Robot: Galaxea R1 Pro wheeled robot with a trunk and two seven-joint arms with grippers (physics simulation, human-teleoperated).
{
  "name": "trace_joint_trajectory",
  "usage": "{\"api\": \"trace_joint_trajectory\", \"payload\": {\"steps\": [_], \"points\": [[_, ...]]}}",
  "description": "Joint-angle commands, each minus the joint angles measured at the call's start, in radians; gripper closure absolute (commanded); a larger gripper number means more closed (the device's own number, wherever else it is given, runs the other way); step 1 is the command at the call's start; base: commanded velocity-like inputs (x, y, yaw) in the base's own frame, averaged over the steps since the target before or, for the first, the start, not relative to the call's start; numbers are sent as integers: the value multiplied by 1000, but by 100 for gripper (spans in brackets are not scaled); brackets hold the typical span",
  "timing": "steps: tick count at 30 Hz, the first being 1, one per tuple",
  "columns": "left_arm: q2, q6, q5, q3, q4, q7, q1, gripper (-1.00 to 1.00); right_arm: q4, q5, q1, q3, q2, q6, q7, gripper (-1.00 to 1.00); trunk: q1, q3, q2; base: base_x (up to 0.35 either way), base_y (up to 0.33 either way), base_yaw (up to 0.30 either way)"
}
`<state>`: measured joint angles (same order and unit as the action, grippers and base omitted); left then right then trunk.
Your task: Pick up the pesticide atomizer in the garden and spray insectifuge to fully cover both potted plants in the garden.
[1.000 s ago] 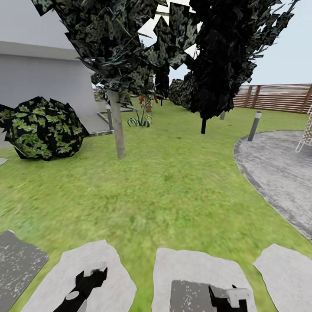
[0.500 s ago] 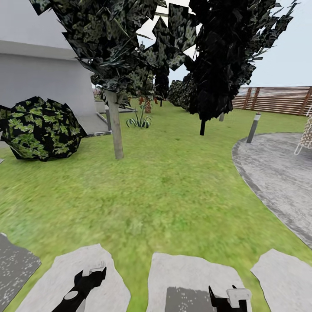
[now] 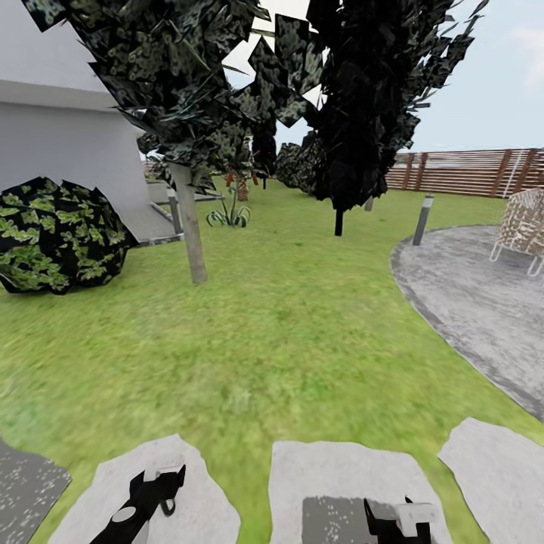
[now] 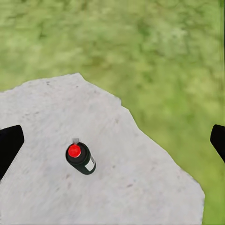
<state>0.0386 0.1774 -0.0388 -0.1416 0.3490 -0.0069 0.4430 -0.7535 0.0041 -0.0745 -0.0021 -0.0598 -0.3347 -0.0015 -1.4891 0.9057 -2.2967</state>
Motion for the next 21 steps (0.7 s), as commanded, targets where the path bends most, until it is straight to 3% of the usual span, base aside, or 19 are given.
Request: {"api": "trace_joint_trajectory", "payload": {"steps": [1,8,21], "points": [[0,4,-5,-4,-1,-1,0,-100,0,0,-1,0,0,-3,0,-100,0,1,0,0,144,-143],[0,4,-10,-3,-1,-2,0,-100,0,0,-1,1,0,-3,-1,-100,0,1,0,0,34,-34],[2,6,-10,-7,-2,1,0,-100,2,0,-1,-1,1,-3,-3,-100,-50,60,-91,0,0,0]]}}
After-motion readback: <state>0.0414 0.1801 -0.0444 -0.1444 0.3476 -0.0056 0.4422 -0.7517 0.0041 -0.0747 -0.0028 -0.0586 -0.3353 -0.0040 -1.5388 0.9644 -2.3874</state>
